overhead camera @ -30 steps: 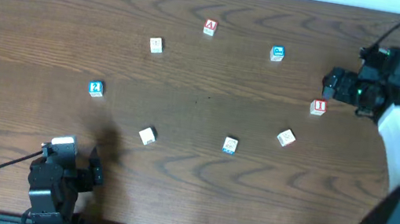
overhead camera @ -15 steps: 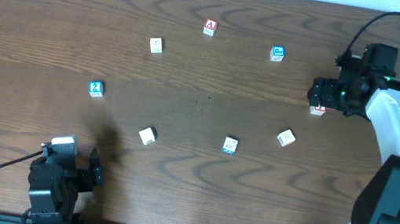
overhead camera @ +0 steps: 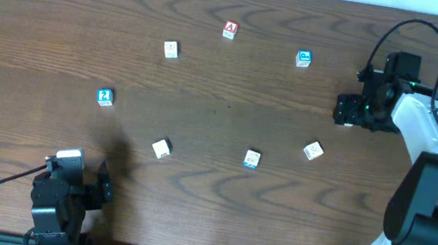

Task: Spell out Ai2
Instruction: 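Move the right gripper over the red 'I' block on the right, then lower and close the right gripper on the red 'I' block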

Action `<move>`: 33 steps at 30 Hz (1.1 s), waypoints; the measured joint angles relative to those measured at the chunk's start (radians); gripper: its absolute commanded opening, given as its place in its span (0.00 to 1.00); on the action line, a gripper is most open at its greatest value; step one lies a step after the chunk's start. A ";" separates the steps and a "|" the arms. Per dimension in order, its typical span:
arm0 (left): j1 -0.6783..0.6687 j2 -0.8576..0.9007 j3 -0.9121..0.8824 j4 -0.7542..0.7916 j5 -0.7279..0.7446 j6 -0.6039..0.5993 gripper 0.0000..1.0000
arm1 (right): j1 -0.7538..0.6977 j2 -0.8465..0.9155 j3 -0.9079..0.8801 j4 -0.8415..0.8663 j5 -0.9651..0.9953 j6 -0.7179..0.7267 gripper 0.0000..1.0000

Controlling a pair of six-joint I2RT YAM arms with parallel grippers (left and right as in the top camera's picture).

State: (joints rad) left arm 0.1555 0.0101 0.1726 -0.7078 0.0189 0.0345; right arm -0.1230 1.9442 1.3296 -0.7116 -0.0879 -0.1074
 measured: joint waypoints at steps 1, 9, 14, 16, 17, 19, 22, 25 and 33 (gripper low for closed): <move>0.000 0.000 0.000 0.000 0.000 0.000 0.95 | 0.000 0.005 0.000 0.000 0.000 0.000 0.84; 0.000 0.000 0.000 0.000 0.000 0.000 0.95 | 0.000 0.026 0.000 0.005 0.004 -0.008 0.70; 0.000 0.000 0.000 0.000 0.000 0.000 0.95 | 0.000 0.031 0.000 0.028 0.009 -0.010 0.63; 0.000 0.000 0.000 0.000 0.000 0.000 0.95 | 0.000 0.031 0.000 0.031 0.010 -0.010 0.60; 0.000 0.000 0.000 0.000 0.000 0.000 0.95 | 0.000 0.032 0.000 0.032 0.010 -0.010 0.57; 0.000 0.000 0.000 0.000 0.000 0.000 0.95 | 0.000 0.033 0.000 0.032 0.010 -0.010 0.56; 0.000 0.000 0.000 0.000 0.000 0.000 0.95 | 0.000 0.040 0.000 0.032 0.010 -0.012 0.49; 0.000 0.000 0.000 0.000 0.000 0.000 0.95 | 0.000 0.048 0.000 0.031 0.010 -0.011 0.44; 0.000 0.000 0.000 0.000 0.000 0.000 0.95 | 0.000 0.048 0.000 0.031 0.010 -0.010 0.37</move>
State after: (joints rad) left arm 0.1555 0.0101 0.1726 -0.7082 0.0189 0.0345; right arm -0.1230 1.9923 1.3296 -0.6811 -0.0780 -0.1177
